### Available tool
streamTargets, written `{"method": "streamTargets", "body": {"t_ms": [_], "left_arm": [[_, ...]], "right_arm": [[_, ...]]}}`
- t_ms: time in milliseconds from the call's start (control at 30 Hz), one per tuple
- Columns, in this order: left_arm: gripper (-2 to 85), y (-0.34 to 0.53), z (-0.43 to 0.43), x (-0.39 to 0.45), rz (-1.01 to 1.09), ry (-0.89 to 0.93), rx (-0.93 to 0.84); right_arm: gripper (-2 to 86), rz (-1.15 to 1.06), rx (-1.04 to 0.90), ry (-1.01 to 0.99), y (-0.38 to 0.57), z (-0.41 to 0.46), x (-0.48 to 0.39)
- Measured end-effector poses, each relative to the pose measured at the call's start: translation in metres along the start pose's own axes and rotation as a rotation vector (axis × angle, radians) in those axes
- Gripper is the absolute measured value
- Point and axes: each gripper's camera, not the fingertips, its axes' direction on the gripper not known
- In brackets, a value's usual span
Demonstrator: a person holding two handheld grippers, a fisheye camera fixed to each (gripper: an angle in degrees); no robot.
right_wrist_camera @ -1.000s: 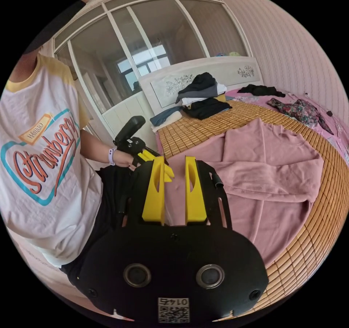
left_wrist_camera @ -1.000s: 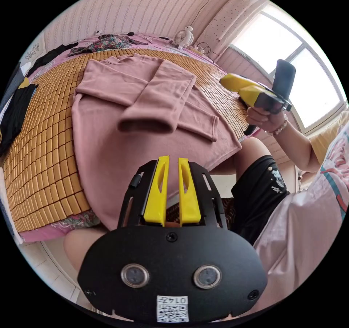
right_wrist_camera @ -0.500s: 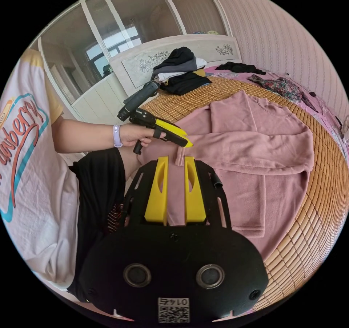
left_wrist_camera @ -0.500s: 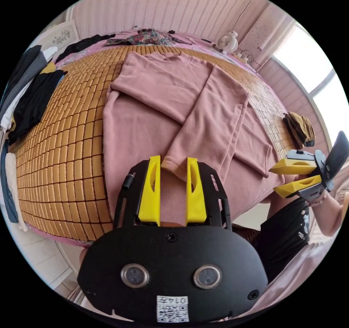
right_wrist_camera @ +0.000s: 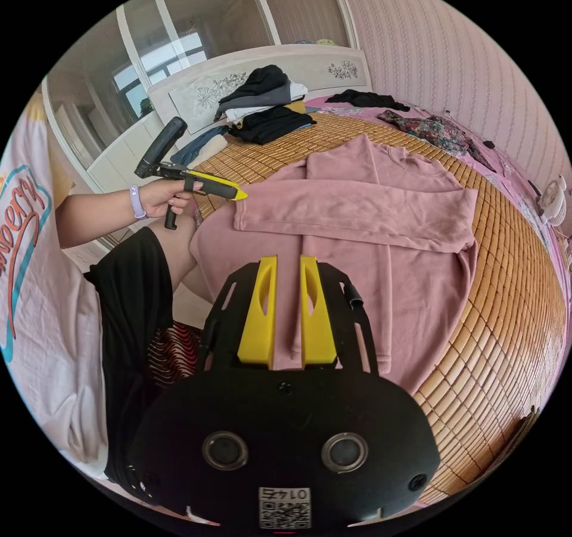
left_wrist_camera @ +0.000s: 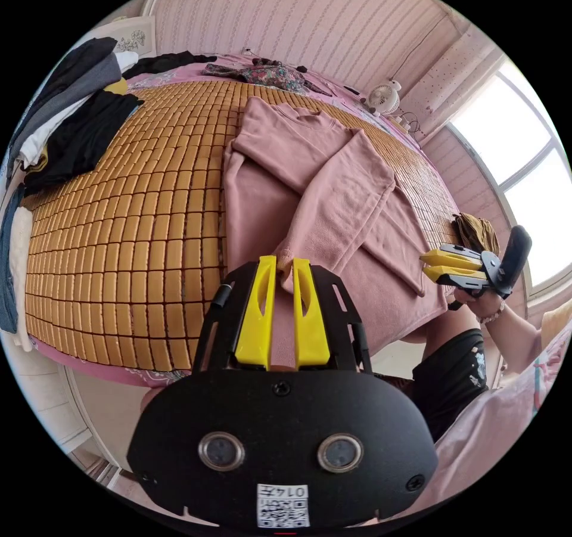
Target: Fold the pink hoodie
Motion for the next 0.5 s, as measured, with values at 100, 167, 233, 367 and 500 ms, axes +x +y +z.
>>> {"method": "streamTargets", "body": {"t_ms": [100, 167, 233, 367, 500], "left_arm": [[5.7, -0.014, -0.026, -0.019, -0.028, -0.054, 0.057], [6.6, -0.043, -0.042, -0.040, -0.031, -0.050, 0.075], [7.2, -0.075, -0.054, -0.051, -0.012, -0.020, 0.098], [8.5, -0.170, -0.045, -0.063, 0.058, -0.074, 0.225], [9.6, -0.281, 0.011, -0.063, 0.128, -0.041, 0.201]], "right_arm": [[7.7, -0.003, 0.008, 0.143, -0.011, 0.001, 0.045], [8.3, 0.020, 0.033, 0.221, -0.023, 0.000, 0.084], [8.9, 0.065, 0.048, 0.275, -0.039, 0.000, 0.132], [10.2, 0.219, 0.069, 0.349, -0.088, 0.012, 0.257], [9.3, 0.383, 0.049, 0.343, -0.133, 0.036, 0.378]]}}
